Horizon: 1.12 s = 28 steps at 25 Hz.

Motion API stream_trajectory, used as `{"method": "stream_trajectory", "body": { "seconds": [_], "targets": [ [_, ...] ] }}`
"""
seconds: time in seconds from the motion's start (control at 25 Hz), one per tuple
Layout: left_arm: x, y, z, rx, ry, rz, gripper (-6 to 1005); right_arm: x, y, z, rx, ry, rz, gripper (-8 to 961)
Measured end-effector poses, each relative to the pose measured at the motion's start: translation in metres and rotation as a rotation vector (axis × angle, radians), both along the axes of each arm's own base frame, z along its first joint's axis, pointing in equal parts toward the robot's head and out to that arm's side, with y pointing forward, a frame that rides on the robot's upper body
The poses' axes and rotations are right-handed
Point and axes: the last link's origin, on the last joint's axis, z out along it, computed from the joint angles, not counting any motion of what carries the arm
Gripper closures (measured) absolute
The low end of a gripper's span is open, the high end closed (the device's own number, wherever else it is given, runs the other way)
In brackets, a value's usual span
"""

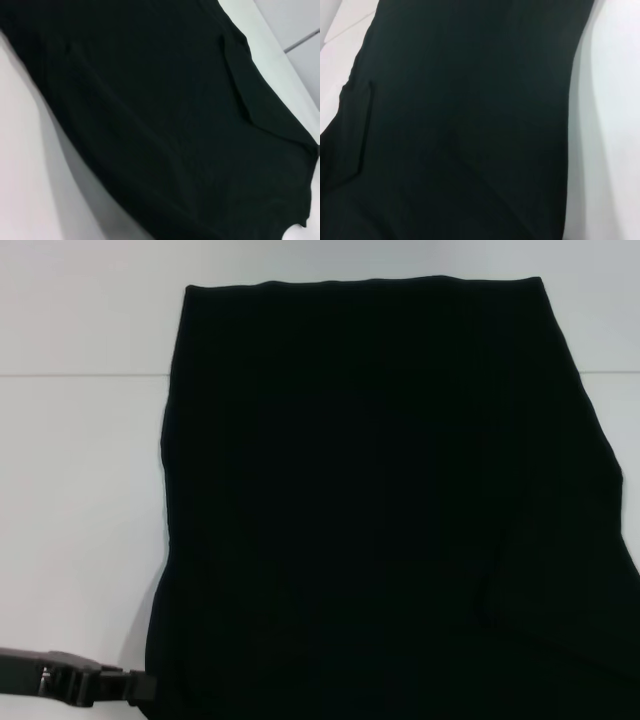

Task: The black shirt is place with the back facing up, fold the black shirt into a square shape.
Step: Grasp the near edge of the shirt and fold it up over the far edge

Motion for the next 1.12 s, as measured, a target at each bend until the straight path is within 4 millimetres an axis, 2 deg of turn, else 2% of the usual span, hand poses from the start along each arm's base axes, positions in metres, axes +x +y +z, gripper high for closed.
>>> {"method": "stream_trajectory", "body": {
  "seconds": [0.32,0.52,0.64,0.68,0.72,0.76,0.8,0.84,0.88,0.96,1.12],
  "targets": [
    [-0.002,-0.015,-0.006,-0.016,-0.051,0.012,953,0.005,-0.025,0.004,0.038,0.043,-0.01,916],
    [0.009,0.0,-0.004,0.01,-0.097,-0.029,953,-0.002,-0.013,0.012,0.085,0.068,0.027,916],
    [0.022,0.022,-0.001,0.034,-0.113,-0.068,954,-0.012,0.007,0.02,0.123,0.079,0.069,915],
    [0.028,0.032,0.001,0.048,-0.119,-0.085,954,-0.02,0.024,0.025,0.142,0.082,0.103,915],
    [0.033,0.041,0.002,0.059,-0.118,-0.097,954,-0.02,0.024,0.025,0.142,0.082,0.103,915],
    [0.039,0.051,0.003,0.075,-0.117,-0.109,954,-0.026,0.035,0.028,0.153,0.079,0.122,915],
    [0.051,0.074,0.006,0.111,-0.106,-0.127,954,-0.03,0.046,0.03,0.163,0.074,0.136,915],
    [0.051,0.074,0.006,0.111,-0.106,-0.127,954,-0.035,0.057,0.033,0.173,0.067,0.146,915],
    [0.056,0.083,0.008,0.127,-0.1,-0.131,954,-0.038,0.067,0.035,0.183,0.057,0.151,915],
    [0.067,0.112,0.011,0.202,-0.082,-0.121,953,-0.046,0.09,0.038,0.213,0.026,0.163,915],
    [0.083,0.152,0.013,0.344,-0.049,-0.103,953,-0.063,0.135,0.041,0.276,-0.038,0.194,915]
  ]
}}
